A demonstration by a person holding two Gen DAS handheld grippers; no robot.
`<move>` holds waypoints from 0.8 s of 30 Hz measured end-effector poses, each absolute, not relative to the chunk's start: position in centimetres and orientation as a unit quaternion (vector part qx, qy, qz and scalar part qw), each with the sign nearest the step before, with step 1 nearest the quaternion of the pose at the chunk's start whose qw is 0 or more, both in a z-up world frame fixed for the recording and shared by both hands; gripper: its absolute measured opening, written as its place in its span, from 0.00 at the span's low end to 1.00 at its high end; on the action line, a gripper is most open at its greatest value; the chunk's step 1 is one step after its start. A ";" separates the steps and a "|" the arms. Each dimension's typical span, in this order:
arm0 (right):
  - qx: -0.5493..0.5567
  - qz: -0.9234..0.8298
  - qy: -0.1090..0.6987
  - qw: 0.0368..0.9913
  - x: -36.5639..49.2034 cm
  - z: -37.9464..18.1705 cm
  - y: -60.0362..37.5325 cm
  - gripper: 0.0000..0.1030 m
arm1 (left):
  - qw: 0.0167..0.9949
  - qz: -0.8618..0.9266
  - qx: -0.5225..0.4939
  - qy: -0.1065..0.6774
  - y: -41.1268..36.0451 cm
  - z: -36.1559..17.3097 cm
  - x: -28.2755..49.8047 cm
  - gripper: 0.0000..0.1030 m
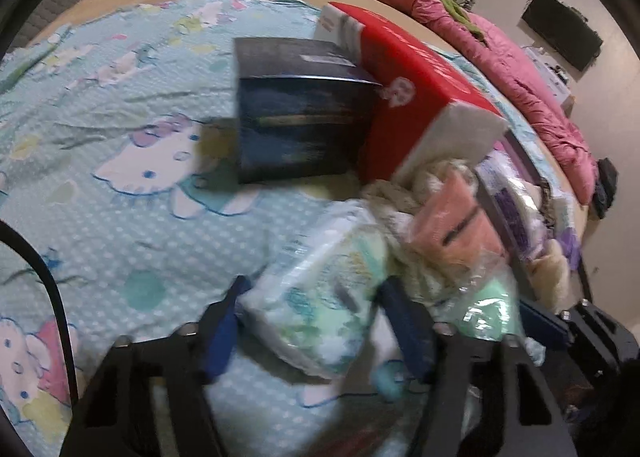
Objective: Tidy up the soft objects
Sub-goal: 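Grasp the bagged green ball with the right tool while the left tool grasps the white wipes packet, then carry the wipes packet with the left tool while the right tool carries the green ball toward the tray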
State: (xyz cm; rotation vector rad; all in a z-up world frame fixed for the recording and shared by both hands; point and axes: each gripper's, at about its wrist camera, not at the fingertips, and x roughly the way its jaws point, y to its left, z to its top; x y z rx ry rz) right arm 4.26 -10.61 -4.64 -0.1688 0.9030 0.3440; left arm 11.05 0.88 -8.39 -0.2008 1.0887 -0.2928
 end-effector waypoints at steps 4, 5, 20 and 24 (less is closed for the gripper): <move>-0.078 0.164 0.430 0.884 4.1 -4.4 -11.0 0.41 | 0.840 -0.142 -0.102 0.513 1.1 -8.3 10.9 0.50; -0.078 0.163 0.429 0.885 4.1 -4.3 -10.9 0.41 | 0.839 -0.145 -0.112 0.513 1.4 -8.2 10.9 0.46; -0.064 0.160 0.404 0.898 3.7 -2.5 -11.8 0.41 | 0.851 -0.147 -0.121 0.489 2.3 -5.8 9.0 0.28; -0.059 0.162 0.394 0.903 3.4 -1.7 -12.1 0.41 | 0.856 -0.135 -0.124 0.483 2.9 -4.8 8.2 0.27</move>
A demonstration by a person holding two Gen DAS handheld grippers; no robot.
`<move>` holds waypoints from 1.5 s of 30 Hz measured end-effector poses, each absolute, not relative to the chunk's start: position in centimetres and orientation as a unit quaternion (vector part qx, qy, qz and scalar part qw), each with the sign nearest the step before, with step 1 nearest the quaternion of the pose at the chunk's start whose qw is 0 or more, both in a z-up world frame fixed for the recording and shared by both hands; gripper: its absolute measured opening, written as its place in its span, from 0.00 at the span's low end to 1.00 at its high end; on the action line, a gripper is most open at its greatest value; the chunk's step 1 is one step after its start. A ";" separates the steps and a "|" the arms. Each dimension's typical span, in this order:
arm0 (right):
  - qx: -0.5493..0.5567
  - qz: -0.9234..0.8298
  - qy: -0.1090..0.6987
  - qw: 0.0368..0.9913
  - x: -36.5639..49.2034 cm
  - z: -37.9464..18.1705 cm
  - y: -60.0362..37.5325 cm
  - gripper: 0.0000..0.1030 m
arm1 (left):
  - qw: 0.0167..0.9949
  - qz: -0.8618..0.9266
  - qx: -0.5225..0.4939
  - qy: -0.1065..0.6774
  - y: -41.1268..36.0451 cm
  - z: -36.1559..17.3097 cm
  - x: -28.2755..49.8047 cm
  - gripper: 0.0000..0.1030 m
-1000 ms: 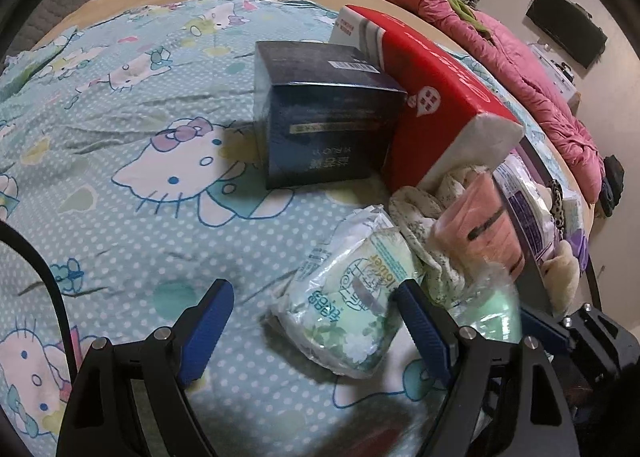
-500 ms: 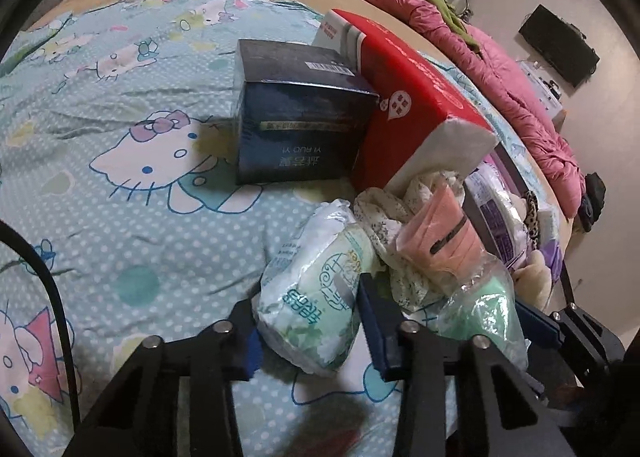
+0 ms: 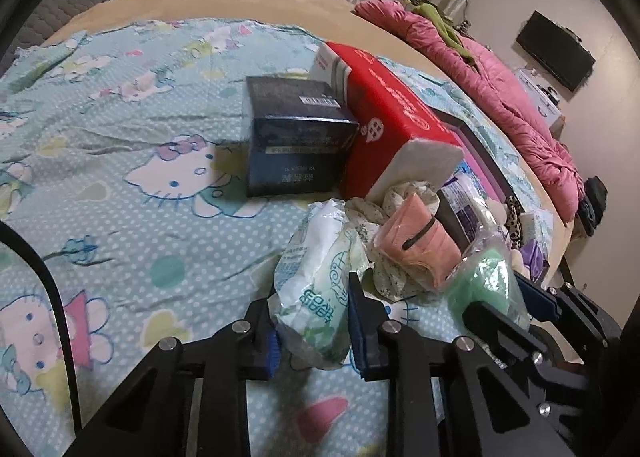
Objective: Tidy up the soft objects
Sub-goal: 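Carry the wipes packet with the left tool while the right tool carries the green ball toward the tray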
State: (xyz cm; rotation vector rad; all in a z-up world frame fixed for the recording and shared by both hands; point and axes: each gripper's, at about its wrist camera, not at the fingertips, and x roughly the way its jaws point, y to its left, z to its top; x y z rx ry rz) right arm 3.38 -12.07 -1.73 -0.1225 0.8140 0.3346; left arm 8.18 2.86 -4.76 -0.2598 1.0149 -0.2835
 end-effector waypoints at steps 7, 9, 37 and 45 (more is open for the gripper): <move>-0.042 0.161 0.370 0.914 3.1 -0.1 -13.0 0.41 | 0.873 -0.114 -0.118 0.459 3.1 -1.8 6.6 0.26; -0.034 0.159 0.363 0.918 3.0 0.4 -13.5 0.41 | 0.878 -0.113 -0.115 0.452 2.9 -0.9 6.2 0.26; 0.084 0.077 0.270 0.956 2.2 6.2 -25.3 0.41 | 0.895 -0.165 -0.042 0.413 -7.9 6.8 6.0 0.26; 0.106 0.024 0.252 0.962 2.3 6.6 -29.8 0.41 | 0.889 -0.189 -0.031 0.417 -11.3 6.9 7.6 0.26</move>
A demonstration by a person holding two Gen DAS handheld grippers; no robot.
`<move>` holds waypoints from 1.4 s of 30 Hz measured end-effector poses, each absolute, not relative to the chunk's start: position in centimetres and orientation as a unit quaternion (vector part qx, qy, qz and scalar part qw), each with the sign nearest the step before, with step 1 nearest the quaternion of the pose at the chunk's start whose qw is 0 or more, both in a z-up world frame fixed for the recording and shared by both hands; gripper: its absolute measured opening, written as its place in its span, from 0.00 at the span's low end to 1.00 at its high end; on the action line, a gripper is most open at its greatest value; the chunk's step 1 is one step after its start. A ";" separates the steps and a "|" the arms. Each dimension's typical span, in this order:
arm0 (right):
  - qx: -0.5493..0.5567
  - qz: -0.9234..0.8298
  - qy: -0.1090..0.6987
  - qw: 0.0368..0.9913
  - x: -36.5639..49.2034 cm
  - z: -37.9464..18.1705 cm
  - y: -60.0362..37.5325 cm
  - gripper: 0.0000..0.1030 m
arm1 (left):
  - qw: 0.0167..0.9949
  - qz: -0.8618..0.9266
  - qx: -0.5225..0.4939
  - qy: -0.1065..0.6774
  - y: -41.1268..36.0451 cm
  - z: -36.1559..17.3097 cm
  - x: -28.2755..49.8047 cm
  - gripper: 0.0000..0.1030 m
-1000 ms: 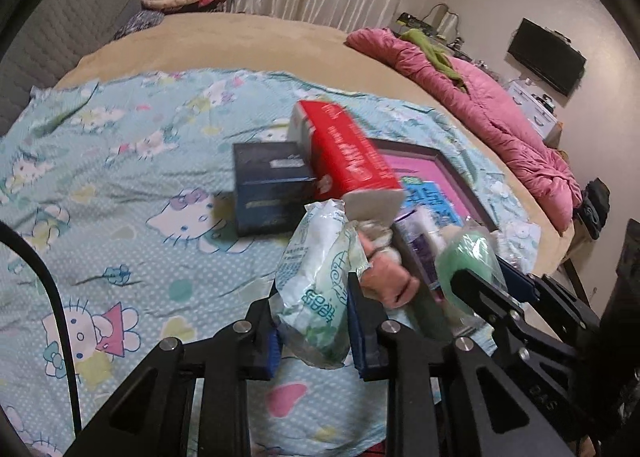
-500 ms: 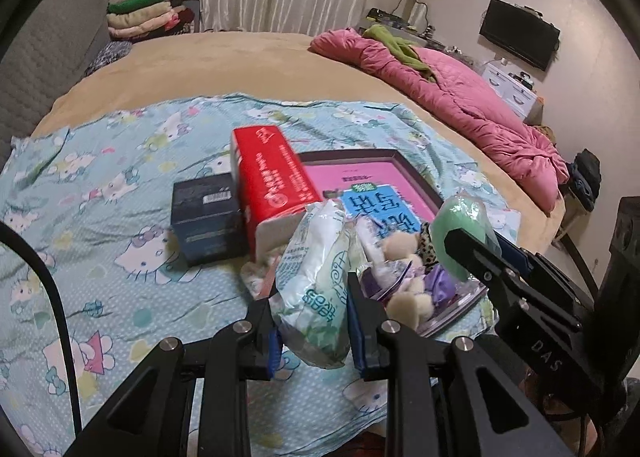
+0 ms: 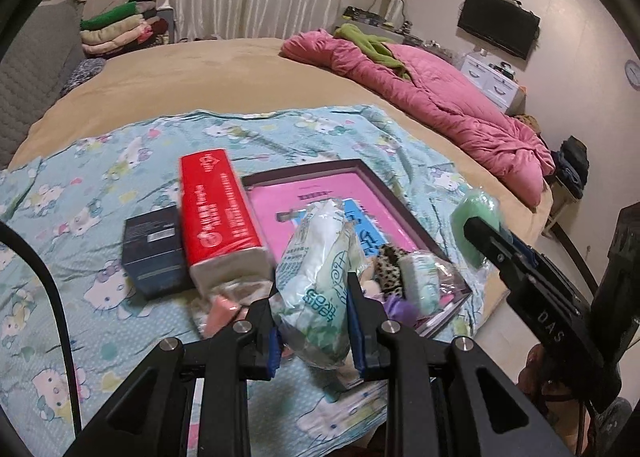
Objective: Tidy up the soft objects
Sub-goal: 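Carry the wipes packet with the left tool while the right tool carries the green ball toward the tray, then lower the wipes packet into the tray with the left tool while the right tool releases the green ball there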
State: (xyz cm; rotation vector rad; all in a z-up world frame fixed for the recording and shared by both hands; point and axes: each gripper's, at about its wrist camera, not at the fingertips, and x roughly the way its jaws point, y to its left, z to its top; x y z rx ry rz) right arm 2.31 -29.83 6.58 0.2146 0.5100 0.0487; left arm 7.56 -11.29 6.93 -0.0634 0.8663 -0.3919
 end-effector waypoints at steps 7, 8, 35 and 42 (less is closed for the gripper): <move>0.129 -0.012 0.249 0.960 2.4 6.3 -33.4 0.41 | 0.877 -0.208 -0.025 0.433 -14.1 5.7 8.9 0.26; 0.133 -0.017 0.249 0.959 2.4 6.2 -33.8 0.41 | 0.875 -0.211 -0.025 0.435 -14.4 5.4 9.1 0.26; 0.127 -0.076 0.308 0.940 4.8 2.3 -37.5 0.41 | 0.840 -0.214 -0.030 0.497 -17.1 -0.6 13.1 0.26; 0.126 -0.062 0.317 0.938 6.9 1.5 -36.7 0.41 | 0.838 -0.216 -0.036 0.500 -17.0 -1.2 13.5 0.26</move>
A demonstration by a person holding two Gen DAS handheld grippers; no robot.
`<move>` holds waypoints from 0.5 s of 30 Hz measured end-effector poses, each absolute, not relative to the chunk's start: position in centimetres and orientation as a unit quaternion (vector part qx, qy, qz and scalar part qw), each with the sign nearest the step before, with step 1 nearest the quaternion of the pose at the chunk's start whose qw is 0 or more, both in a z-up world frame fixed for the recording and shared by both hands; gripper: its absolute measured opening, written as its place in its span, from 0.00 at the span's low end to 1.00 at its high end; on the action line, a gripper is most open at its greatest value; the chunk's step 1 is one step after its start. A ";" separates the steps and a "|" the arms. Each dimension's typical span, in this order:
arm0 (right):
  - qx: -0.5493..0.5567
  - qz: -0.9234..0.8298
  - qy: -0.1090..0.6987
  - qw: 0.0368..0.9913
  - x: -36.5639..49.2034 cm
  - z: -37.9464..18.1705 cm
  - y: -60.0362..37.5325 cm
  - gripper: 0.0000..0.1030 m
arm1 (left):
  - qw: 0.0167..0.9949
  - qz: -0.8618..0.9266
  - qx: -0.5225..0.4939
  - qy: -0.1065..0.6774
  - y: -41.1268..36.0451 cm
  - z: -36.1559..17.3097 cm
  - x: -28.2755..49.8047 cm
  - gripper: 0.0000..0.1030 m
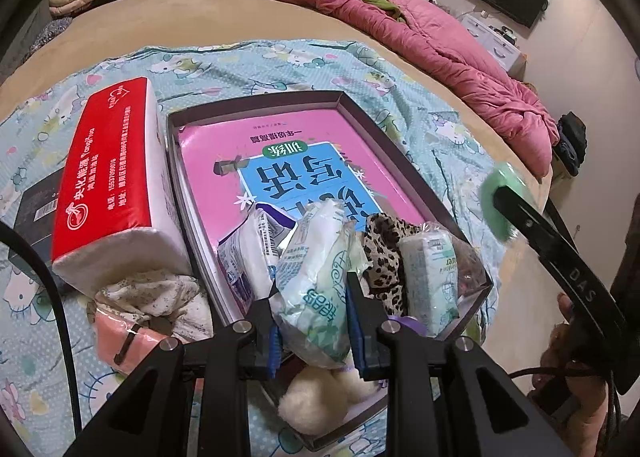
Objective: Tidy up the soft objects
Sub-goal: 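Lower the wipes packet into the tray with the left tool while the right tool releases the green ball there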
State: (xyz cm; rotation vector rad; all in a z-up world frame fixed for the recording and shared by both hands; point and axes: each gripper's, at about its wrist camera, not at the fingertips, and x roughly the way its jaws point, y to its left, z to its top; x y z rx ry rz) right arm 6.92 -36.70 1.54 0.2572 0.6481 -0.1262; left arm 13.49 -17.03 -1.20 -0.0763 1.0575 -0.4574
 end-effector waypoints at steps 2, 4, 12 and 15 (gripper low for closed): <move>0.128 -0.057 0.320 0.937 7.7 1.4 -36.4 0.41 | 0.838 -0.217 -0.034 0.499 -17.1 -1.3 13.5 0.26; 0.126 -0.054 0.322 0.937 8.5 1.2 -36.1 0.41 | 0.839 -0.219 -0.033 0.497 -17.2 -1.3 13.5 0.26; 0.124 -0.046 0.354 0.926 13.0 -0.3 -35.5 0.41 | 0.838 -0.222 -0.032 0.497 -17.3 -1.5 13.5 0.27; 0.123 -0.037 0.371 0.920 14.2 -1.0 -35.2 0.41 | 0.837 -0.223 -0.032 0.499 -17.2 -1.6 13.5 0.27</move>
